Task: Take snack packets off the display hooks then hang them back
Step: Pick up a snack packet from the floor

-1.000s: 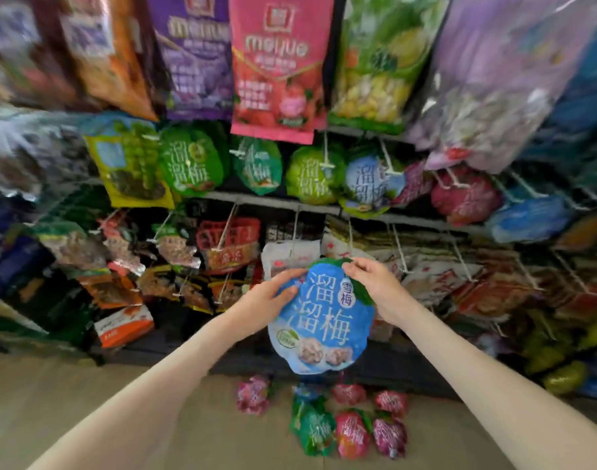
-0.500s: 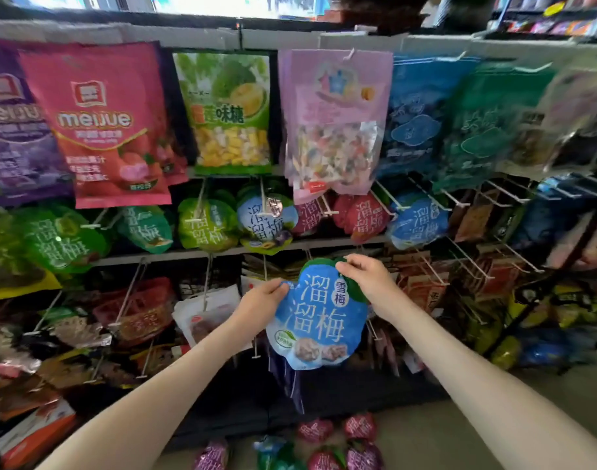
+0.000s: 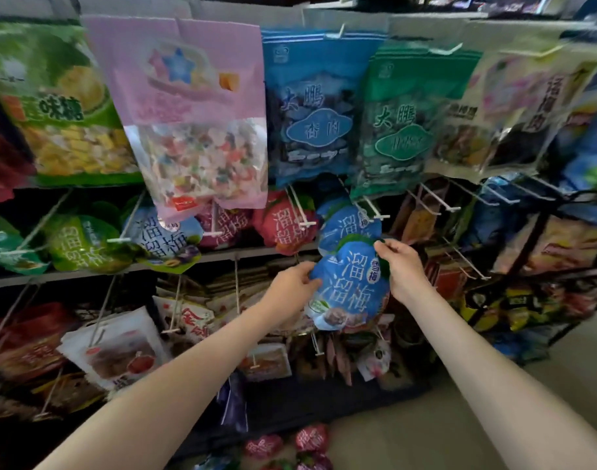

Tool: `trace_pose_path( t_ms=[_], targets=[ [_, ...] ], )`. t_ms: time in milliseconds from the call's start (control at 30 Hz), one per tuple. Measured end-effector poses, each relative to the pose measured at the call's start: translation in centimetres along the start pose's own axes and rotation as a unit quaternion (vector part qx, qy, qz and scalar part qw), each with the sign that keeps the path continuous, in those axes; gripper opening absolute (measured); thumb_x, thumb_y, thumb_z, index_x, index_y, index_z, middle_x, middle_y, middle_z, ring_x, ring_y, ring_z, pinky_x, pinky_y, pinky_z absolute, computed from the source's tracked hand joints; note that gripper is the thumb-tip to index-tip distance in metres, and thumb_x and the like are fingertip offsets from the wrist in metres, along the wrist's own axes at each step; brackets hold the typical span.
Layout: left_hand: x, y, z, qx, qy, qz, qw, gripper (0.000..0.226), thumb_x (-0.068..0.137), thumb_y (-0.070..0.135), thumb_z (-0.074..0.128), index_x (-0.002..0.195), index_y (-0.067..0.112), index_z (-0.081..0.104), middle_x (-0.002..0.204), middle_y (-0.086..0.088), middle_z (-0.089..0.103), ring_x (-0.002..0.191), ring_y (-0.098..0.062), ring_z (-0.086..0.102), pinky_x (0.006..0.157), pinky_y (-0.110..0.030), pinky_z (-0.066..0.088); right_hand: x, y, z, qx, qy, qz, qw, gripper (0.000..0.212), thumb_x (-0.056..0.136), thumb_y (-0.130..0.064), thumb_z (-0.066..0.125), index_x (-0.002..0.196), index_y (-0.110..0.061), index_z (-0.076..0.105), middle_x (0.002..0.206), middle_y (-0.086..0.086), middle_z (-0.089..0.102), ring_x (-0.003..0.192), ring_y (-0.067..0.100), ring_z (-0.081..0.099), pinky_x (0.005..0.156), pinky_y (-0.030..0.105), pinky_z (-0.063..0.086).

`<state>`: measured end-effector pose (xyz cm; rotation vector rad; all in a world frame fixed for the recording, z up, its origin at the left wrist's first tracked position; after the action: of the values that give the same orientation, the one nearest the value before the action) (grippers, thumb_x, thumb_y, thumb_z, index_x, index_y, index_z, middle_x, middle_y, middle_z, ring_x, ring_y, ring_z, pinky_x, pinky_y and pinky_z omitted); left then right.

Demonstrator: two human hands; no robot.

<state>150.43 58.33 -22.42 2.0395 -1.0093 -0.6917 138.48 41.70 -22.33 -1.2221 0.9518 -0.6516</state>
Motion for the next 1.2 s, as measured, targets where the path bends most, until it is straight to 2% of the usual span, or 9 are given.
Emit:
trace_pose_path(
  t_ms=[167,267,500,600,700,933,1000,1133,1200],
  targets=[
    [3.0,2.6,1.1,0.088,0.052,0.045,0.994,0.070,0.095,0.026,0.053,0.149,0.026,0.009,0.112,-0.010,0.062,0.068,-0.018,0.058,0.057,-0.030,0.045,3.4,-2.8,-0.9,0.010,0.009,-0.026,1.000,0.011,0.093,-0.017,0.057,0.090,-0.008,0.062,0.086,0.006,0.066,0.074,0.021,0.063,0.061,0.031,0.049],
    [3.9,3.0,1.6,0.130,0.073,0.081,0.986,0.079,0.096,0.019,0.049,0.147,0.039,-0.007,0.145,-0.016,0.035,0.056,-0.021,0.053,0.053,-0.032,0.042,4.6,-3.0,-0.3,-0.011,0.005,-0.039,0.999,0.009,0.093,-0.015,0.056,0.094,-0.009,0.063,0.088,0.004,0.065,0.079,0.020,0.062,0.061,0.030,0.048],
    [5.7,3.1,2.6,0.269,0.057,0.094,0.957,0.068,0.098,0.035,0.040,0.146,0.042,-0.008,0.154,-0.007,0.005,0.117,-0.033,0.049,0.075,-0.029,0.045,6.1,-3.1,-0.3,-0.053,0.001,-0.053,0.997,0.014,0.092,-0.015,0.057,0.101,-0.005,0.063,0.089,0.001,0.062,0.082,0.017,0.059,0.064,0.030,0.048],
    [6.4,2.6,2.8,0.263,0.063,0.077,0.960,0.072,0.097,0.038,0.043,0.147,0.039,-0.008,0.153,-0.009,0.007,0.116,-0.033,0.049,0.084,-0.032,0.045,6.6,-2.8,-0.3,-0.062,-0.021,-0.068,0.996,0.009,0.090,-0.015,0.059,0.089,-0.007,0.065,0.087,0.008,0.063,0.085,0.025,0.061,0.073,0.040,0.050],
    [6.7,3.0,2.6,0.272,0.081,0.082,0.955,0.074,0.098,0.032,0.044,0.146,0.039,-0.010,0.150,-0.012,0.013,0.110,-0.034,0.051,0.076,-0.030,0.043,7.0,-2.6,-0.2,-0.050,-0.023,-0.074,0.996,0.006,0.090,-0.015,0.059,0.089,-0.010,0.063,0.093,0.013,0.063,0.089,0.029,0.062,0.075,0.043,0.051],
    [7.7,3.3,3.2,0.371,0.103,0.146,0.911,0.086,0.099,0.027,0.043,0.133,0.040,-0.035,0.147,-0.018,0.019,0.122,-0.030,0.043,0.092,-0.031,0.044,7.9,-3.6,0.5,-0.097,-0.062,-0.136,0.984,0.024,0.094,-0.007,0.049,0.072,-0.016,0.052,0.076,0.000,0.055,0.069,0.007,0.052,0.063,0.022,0.040],
    [7.9,3.1,3.4,0.370,0.085,0.156,0.912,0.084,0.100,0.024,0.043,0.134,0.041,-0.032,0.148,-0.017,0.020,0.121,-0.030,0.044,0.088,-0.030,0.044,8.2,-3.6,0.6,-0.124,-0.055,-0.157,0.978,0.021,0.093,-0.009,0.051,0.073,-0.016,0.054,0.076,-0.001,0.056,0.069,0.004,0.052,0.062,0.016,0.039],
    [8.1,1.8,3.8,0.345,0.043,0.132,0.928,0.075,0.100,0.026,0.040,0.141,0.043,-0.021,0.150,-0.012,0.018,0.116,-0.032,0.047,0.073,-0.032,0.048,8.8,-3.0,0.8,-0.164,-0.035,-0.178,0.970,0.014,0.094,-0.017,0.053,0.081,-0.012,0.059,0.081,0.005,0.059,0.073,0.015,0.052,0.064,0.028,0.038],
    [8.3,1.5,3.6,0.365,0.052,0.099,0.924,0.071,0.100,0.032,0.037,0.145,0.037,-0.018,0.151,-0.013,0.016,0.122,-0.032,0.042,0.080,-0.035,0.049,9.7,-2.9,1.1,-0.154,-0.019,-0.164,0.974,0.015,0.093,-0.019,0.055,0.079,-0.016,0.058,0.080,0.002,0.060,0.074,0.015,0.054,0.067,0.031,0.042]
  ],
)
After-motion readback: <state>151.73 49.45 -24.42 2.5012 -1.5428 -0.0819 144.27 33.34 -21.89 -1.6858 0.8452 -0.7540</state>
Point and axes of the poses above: each hand's wrist, its own x-axis towards the middle knuckle, its own z-axis out of the palm, y = z × x, the point moved 7 cm from there along x, towards the middle knuckle
